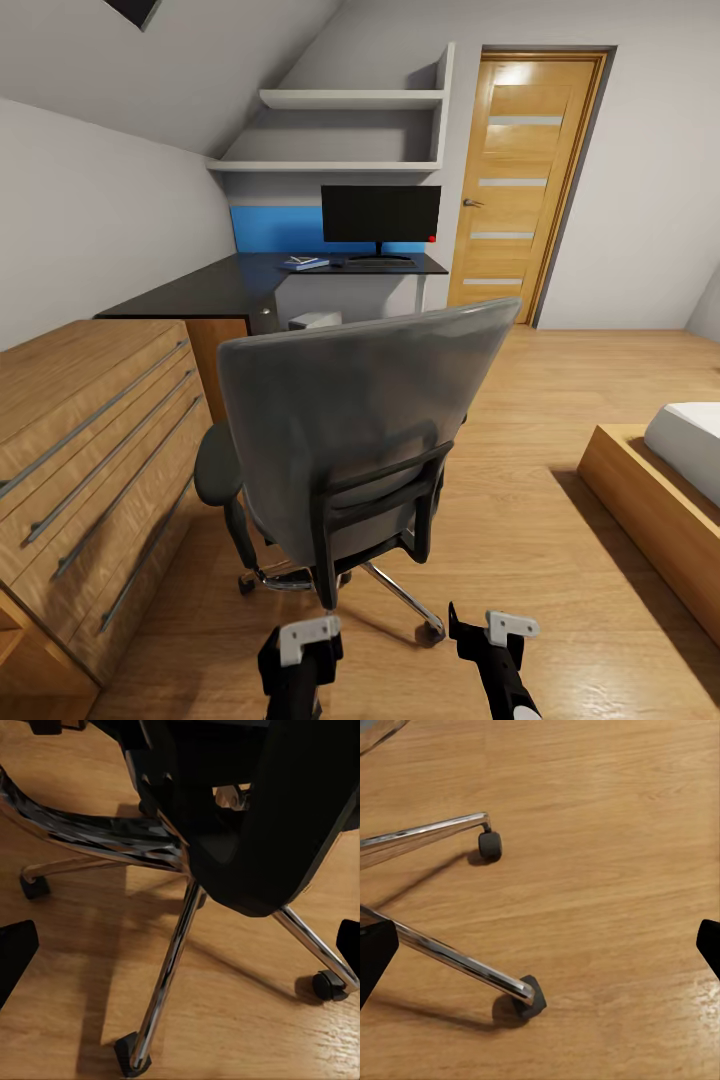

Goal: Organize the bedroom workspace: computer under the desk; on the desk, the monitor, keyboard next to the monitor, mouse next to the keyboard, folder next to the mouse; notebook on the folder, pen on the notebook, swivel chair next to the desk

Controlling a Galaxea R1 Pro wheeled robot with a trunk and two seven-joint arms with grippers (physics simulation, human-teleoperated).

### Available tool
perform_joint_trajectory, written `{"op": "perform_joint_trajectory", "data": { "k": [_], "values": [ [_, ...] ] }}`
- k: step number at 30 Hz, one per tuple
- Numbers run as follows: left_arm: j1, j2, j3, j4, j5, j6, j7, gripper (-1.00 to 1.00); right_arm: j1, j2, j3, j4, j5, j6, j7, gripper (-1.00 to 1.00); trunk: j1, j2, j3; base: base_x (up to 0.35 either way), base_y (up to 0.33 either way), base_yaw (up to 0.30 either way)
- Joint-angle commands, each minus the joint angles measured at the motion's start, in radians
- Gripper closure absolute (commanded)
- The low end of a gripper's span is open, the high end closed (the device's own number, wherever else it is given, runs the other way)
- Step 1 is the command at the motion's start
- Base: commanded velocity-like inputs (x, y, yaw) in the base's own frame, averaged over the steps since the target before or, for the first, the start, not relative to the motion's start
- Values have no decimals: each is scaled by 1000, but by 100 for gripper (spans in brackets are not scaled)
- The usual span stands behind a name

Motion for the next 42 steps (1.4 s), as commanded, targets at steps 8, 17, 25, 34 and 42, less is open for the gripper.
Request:
{"op": "perform_joint_trajectory", "data": {
  "k": [8,17,25,34,42],
  "values": [
    [-1,1,-28,-1,8,-28,33,-100,-1,-1,6,14,-9,-6,-6,-100,0,0,-1,0,0,0],
    [-1,1,-43,0,9,-28,35,-100,-1,-1,5,21,-8,-14,-8,-100,0,0,-1,-79,-52,0],
    [-1,3,-42,0,7,-28,37,-100,-1,0,6,21,-9,-15,-8,-100,0,0,-1,-113,-149,0],
    [-1,16,-43,-9,6,-40,51,-100,-1,2,8,28,-8,-24,-8,-100,0,0,0,-16,-25,1],
    [-1,18,-43,-22,8,-74,77,-100,-1,5,13,89,9,-131,-7,-100,0,0,7,-1,-1,36]
  ]
}}
